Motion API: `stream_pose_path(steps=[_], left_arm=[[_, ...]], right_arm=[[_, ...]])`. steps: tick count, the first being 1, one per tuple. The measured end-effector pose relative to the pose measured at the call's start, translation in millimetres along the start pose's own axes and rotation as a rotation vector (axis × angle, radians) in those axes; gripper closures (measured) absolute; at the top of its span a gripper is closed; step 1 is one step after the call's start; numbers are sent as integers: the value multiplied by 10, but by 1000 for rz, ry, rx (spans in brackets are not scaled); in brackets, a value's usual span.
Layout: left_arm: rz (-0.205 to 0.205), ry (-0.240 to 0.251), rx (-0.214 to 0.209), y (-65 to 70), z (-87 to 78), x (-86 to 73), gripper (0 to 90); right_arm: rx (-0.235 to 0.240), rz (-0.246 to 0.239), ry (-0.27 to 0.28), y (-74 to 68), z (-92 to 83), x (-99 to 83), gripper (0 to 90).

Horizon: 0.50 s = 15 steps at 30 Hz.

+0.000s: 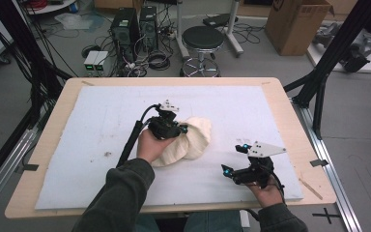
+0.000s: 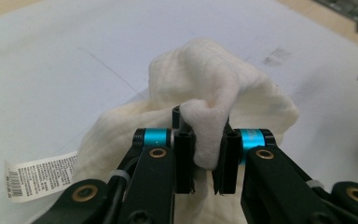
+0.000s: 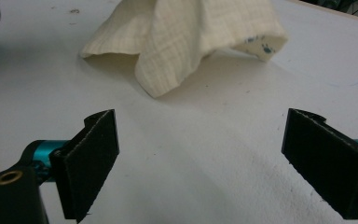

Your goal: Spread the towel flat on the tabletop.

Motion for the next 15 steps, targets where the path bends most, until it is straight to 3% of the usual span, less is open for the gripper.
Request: stream_pose_path(steps=[4, 8, 15], left_arm=[[-16, -30, 20, -62, 151, -65, 759], [-29, -51, 11, -106, 202, -115, 595], [10, -9, 15, -95, 37, -49, 444]], right_arm=[[4, -1, -5, -9, 9, -8, 102], [4, -1, -3, -8, 2, -14, 102], [13, -5, -9, -20, 10, -24, 102]])
Point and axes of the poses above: each handheld gripper's, and its own axes: z roughly forward along the jaws, x roughly out of its top, y roughly to its right, the point moved 7 cm from there along z, roughly forward along the jaws, and after that the axes turned 8 degrees about z, right-handed, at the moved point
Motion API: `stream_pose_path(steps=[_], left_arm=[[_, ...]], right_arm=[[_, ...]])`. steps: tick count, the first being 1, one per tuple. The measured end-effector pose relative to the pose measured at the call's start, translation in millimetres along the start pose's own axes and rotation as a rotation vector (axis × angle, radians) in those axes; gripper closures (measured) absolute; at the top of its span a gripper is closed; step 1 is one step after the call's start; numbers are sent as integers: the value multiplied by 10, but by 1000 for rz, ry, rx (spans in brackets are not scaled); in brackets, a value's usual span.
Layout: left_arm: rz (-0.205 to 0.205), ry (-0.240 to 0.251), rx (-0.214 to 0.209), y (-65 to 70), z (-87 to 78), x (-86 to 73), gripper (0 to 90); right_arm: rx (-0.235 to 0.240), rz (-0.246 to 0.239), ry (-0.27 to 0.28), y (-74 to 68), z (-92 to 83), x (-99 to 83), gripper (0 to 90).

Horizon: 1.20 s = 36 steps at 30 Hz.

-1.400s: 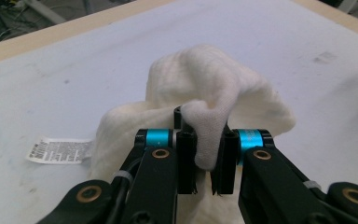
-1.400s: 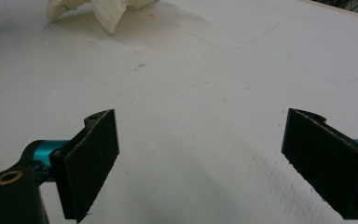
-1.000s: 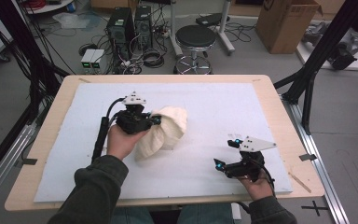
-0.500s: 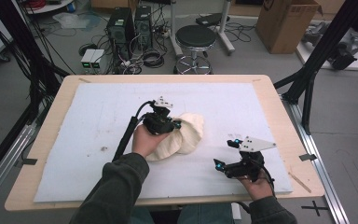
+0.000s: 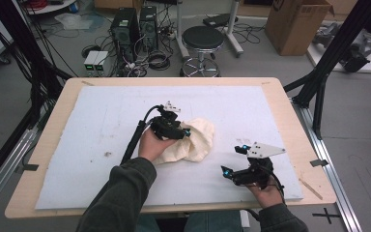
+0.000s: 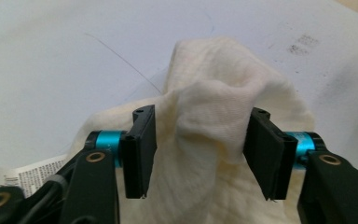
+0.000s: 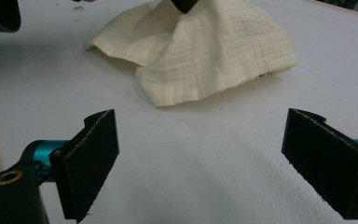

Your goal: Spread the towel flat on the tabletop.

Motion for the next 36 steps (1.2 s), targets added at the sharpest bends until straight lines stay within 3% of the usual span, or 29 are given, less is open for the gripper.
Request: stream_pose_path(steps=[8, 14, 23, 26, 29, 36], left_arm=[[6, 58, 16, -76, -326, -73, 406], [39, 87, -5, 43, -536, -296, 399], [110, 36, -38, 282, -648, -743, 389], [131, 17, -40, 306, -664, -835, 392], [123, 8, -72, 319, -649, -904, 512], [132, -97, -42, 238, -507, -1044, 612]], right_arm=[[3, -9, -17, -34, 24, -15, 102], [15, -19, -42, -63, 81, -29, 102], [20, -20, -48, -98, 108, -13, 103], [19, -29, -48, -105, 125, -7, 103], [21, -28, -51, -117, 136, -5, 103], [37, -26, -47, -151, 147, 16, 104]])
Point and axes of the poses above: each handheld gripper's, and its own axes: z roughly forward along the jaws, x roughly out of its top, y roughly to its right, the point moved 7 cm from there along z, roughly forward along the jaws, and after that the axes turned 8 degrees about z, right-handed, at the moved point
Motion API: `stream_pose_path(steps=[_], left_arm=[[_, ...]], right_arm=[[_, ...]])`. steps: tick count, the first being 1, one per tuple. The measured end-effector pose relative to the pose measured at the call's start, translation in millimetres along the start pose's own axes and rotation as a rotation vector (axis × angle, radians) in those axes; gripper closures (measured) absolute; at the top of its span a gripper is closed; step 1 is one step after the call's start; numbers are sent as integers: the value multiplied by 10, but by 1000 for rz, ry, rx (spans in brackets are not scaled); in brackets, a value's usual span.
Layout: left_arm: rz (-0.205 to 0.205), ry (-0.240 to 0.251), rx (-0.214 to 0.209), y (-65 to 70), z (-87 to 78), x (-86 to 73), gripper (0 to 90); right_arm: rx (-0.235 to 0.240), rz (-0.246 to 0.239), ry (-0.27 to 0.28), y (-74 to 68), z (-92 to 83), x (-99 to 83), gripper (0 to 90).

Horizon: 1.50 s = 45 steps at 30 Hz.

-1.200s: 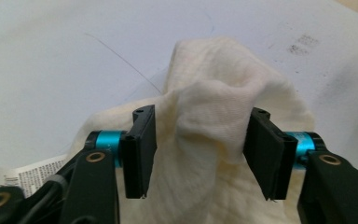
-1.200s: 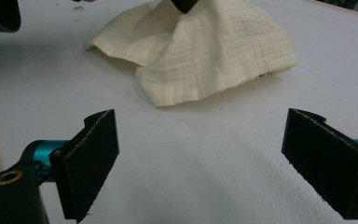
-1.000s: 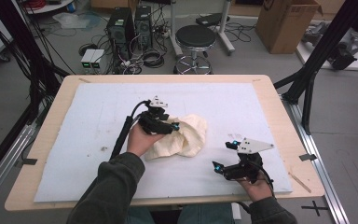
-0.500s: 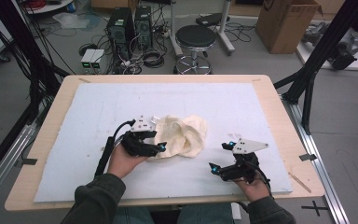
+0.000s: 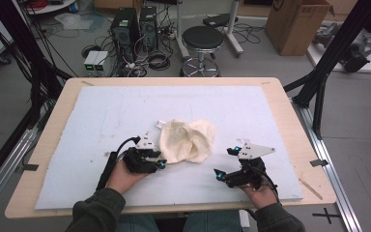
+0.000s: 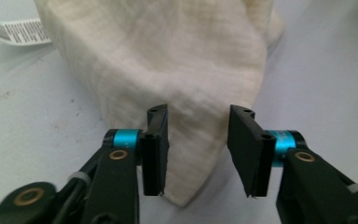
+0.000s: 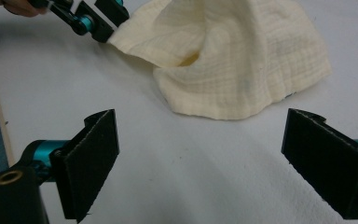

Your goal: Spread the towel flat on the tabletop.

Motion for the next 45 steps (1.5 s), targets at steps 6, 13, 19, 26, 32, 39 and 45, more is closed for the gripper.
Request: stream_pose_path(steps=[6, 13, 19, 26, 32, 39, 45], left_arm=[[-3, -33, 18, -60, 46, -38, 791], [3, -29, 28, -70, 58, -41, 880], [8, -28, 24, -81, 61, -43, 887], [9, -14, 26, -77, 62, -57, 889], [4, -7, 15, -84, 61, -60, 889], [7, -7, 24, -92, 38, -58, 892], [7, 13, 33, -129, -84, -88, 892]], right_arm=[[53, -43, -12, -95, 42, 60, 293], [118, -54, -78, -158, 271, 138, 520], [132, -70, -173, -188, 566, 155, 593], [104, -73, -238, -137, 794, 136, 667], [91, -69, -269, -96, 879, 117, 758], [99, -66, -270, -31, 880, 136, 863], [123, -58, -235, -6, 751, 196, 863]])
Point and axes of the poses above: each handheld gripper's, and its own axes: z roughly forward along the jaws, x roughly out of its top, y roughly to its right, the point moved 7 cm from there along z, roughly forward along the jaws, and after that the axes turned 8 degrees about z, right-handed, at the moved point
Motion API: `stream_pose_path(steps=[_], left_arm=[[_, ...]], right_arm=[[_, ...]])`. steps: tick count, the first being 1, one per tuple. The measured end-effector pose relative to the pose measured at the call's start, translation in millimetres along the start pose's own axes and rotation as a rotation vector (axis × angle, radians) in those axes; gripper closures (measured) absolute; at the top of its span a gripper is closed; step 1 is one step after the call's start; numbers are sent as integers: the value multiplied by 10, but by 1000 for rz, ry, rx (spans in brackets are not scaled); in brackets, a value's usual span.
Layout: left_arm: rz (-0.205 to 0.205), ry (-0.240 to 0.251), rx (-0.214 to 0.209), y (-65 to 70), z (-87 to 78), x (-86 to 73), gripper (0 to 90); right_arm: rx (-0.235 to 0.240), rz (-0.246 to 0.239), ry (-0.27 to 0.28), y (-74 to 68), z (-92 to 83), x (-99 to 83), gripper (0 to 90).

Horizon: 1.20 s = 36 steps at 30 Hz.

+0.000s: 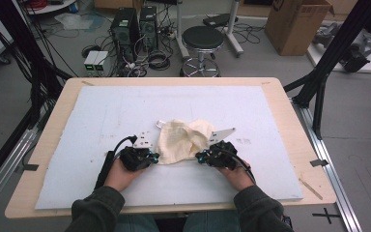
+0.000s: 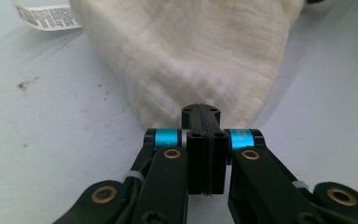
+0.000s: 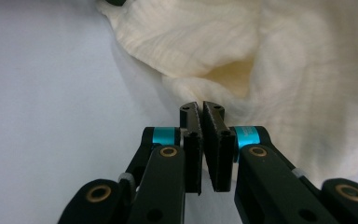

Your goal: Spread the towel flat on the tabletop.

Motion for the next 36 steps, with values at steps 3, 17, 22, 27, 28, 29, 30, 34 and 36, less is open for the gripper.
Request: stream_pose_path(steps=[3, 17, 22, 27, 28, 29, 30, 34, 36], left_arm=[[-17, 21, 19, -48, -89, -17, 892], [24, 65, 108, -47, -544, -76, 892], [49, 81, 142, 39, -694, -77, 892], [87, 76, 135, 208, -803, -104, 892], [94, 69, 127, 246, -812, -119, 892], [98, 67, 125, 283, -816, -138, 892], [102, 62, 115, 316, -818, -161, 892], [96, 52, 79, 424, -780, -269, 888], [83, 69, 56, 444, -761, -304, 810]], right_arm=[[4, -3, 14, 17, -106, 20, 864], [-22, -43, 69, 49, -630, 18, 862], [-18, -60, 77, -43, -752, -38, 862], [-2, -98, 66, -211, -819, -126, 861], [-1, -104, 64, -240, -817, -152, 861], [7, -107, 55, -272, -814, -187, 861], [13, -107, 52, -302, -808, -219, 860], [34, -111, 25, -373, -771, -360, 854], [45, -100, 16, -378, -744, -413, 815]])
Point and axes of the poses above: each handheld gripper's, and its own axes: z roughly forward along the jaws, x roughly out of its top, y roughly to its right, the point moved 7 cm from there along z, roughly forward along the jaws, and after that the axes turned 8 degrees about z, right-handed, at the moved point
